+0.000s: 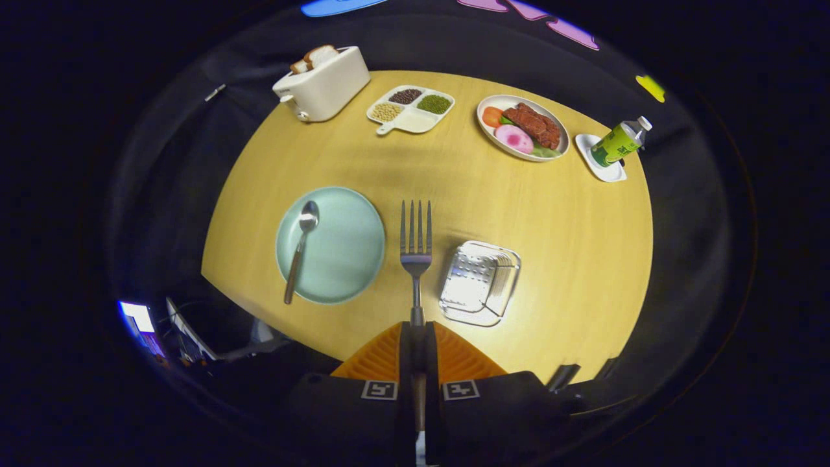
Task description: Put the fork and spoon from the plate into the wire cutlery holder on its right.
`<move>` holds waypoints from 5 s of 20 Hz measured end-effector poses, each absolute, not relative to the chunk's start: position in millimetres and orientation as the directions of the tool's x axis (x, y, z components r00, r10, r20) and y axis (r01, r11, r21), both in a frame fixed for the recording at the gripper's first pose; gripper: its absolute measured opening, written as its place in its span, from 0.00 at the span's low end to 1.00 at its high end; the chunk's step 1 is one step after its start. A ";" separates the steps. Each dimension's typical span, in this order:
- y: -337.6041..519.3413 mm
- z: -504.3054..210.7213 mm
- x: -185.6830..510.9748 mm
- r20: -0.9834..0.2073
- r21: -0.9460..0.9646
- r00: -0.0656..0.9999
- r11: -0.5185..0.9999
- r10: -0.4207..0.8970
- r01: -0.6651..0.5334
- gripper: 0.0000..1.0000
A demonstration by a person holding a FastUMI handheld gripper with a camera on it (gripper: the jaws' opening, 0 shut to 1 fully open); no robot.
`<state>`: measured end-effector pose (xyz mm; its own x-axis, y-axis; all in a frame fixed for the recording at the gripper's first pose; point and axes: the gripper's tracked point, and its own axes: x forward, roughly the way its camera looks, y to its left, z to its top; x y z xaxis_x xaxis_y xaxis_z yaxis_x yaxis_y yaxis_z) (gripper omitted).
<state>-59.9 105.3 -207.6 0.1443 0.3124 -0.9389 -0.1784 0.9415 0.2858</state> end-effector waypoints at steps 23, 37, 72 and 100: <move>56.0 -248.2 -15.4 -0.983 0.092 0.146 0.990 0.107 -0.106 0.82; 306.9 -198.1 -8.6 -0.771 0.342 0.498 0.918 0.397 -0.202 0.83; 160.5 -189.7 -28.4 -0.855 0.331 0.343 0.919 0.389 -0.215 0.07; 58.4 -270.5 -19.1 -0.987 0.157 -0.016 0.950 0.159 -0.270 0.96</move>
